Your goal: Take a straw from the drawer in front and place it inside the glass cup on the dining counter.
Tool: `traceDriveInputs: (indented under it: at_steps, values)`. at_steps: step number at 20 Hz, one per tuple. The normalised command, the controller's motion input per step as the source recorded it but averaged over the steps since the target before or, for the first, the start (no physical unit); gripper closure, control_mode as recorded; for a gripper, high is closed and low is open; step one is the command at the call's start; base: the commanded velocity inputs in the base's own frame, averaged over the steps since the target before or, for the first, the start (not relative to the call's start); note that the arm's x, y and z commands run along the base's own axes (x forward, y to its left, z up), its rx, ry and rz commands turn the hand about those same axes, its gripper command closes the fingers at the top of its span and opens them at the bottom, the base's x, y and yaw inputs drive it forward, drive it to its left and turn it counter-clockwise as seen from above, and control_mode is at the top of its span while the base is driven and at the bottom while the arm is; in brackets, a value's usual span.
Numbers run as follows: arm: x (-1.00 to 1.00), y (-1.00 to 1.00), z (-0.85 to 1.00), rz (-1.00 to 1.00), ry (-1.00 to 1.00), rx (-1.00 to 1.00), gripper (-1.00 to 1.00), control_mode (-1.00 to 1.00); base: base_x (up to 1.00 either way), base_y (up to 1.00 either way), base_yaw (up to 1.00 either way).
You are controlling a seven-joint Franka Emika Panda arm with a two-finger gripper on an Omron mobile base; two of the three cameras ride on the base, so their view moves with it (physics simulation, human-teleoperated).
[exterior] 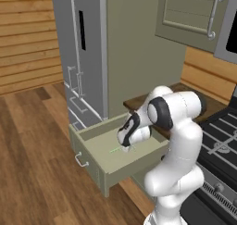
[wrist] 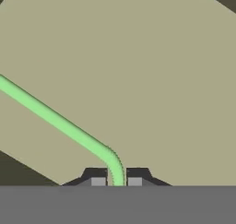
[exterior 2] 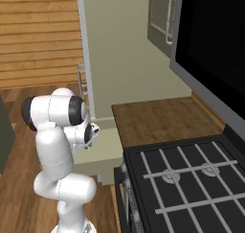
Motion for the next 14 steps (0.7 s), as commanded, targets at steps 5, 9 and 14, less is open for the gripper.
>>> traceDriveInputs:
  at_steps: [5, 9, 14]
  values:
    - [-0.13, 0.01, 1.0, 0.0, -0.01, 0.06, 1.0, -1.0, 0.0, 0.0, 0.0]
    - [-0.16, 0.0, 1.0, -0.01, 0.0, 0.05, 1.0, -1.0, 0.0, 0.0, 0.0]
    - [-0.02, 0.02, 1.0, -0.03, 0.0, 0.03, 1.0, -1.0, 0.0, 0.0, 0.0]
